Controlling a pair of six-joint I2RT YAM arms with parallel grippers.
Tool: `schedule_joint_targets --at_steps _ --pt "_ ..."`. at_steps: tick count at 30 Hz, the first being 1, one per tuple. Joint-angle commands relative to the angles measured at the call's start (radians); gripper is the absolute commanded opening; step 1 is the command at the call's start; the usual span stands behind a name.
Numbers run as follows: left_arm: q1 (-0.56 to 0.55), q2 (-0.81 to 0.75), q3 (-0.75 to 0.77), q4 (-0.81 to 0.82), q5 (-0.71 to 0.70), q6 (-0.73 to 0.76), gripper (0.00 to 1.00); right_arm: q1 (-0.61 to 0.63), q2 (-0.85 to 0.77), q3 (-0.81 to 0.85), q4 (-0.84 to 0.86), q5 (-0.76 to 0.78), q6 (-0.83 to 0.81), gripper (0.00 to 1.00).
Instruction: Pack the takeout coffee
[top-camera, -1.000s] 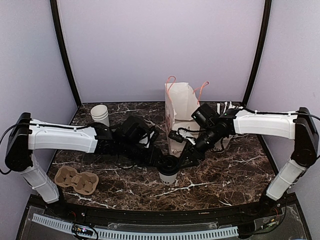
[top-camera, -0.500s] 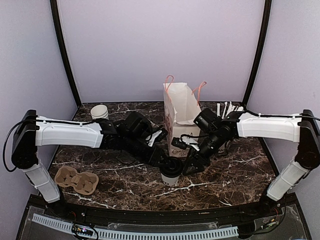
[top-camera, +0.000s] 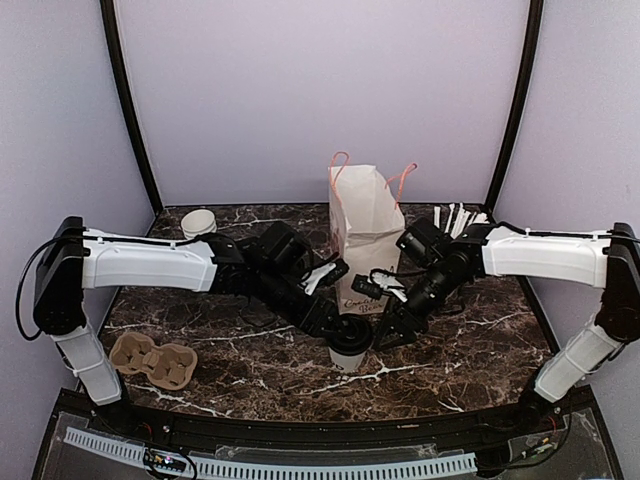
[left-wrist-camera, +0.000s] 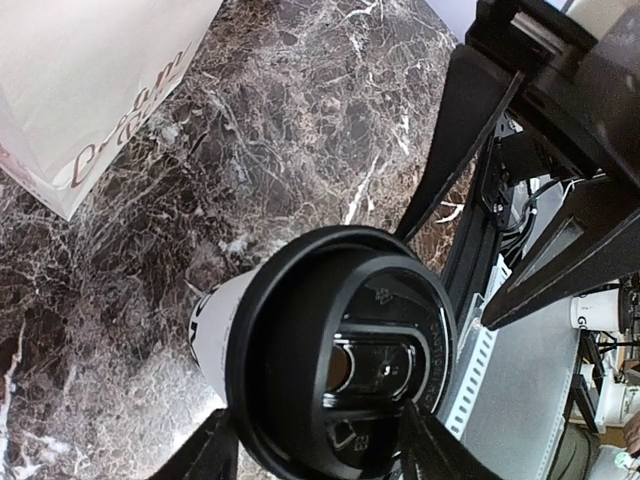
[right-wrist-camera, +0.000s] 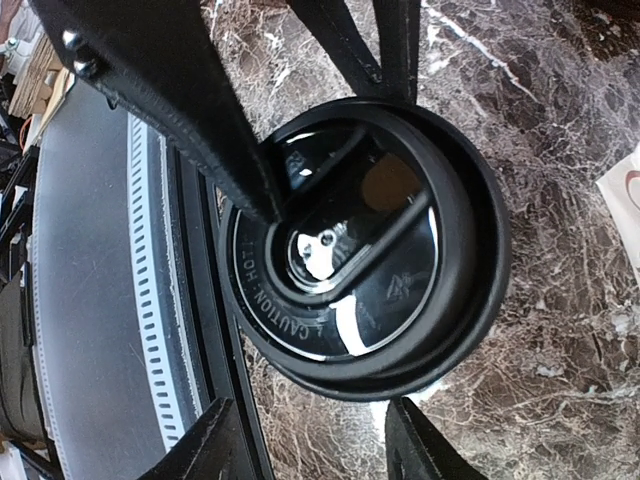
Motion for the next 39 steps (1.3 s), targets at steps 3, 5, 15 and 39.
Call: schedule_joint_targets --at_steps 3,5,15,39 --pt "-0.002 -0.082 0.016 -0.025 -0.108 0.028 0.61 -0.014 -0.039 -0.007 0.032 -0.022 0.017 0.51" --pt "0.001 -0.104 0.023 -0.025 -0.143 0.027 0.62 -0.016 -0.052 -0.012 0.038 -0.017 0.023 0.50" --pt "0.001 -0.233 -0.089 -0.056 -0.334 -0.350 0.60 -0.057 -0.094 -0.033 0.135 0.143 0.092 0.42" --pt "-0.002 -0.238 -0.406 0.432 -0.080 -0.713 0.46 -0.062 0.028 0.019 0.195 0.078 0.172 0.39"
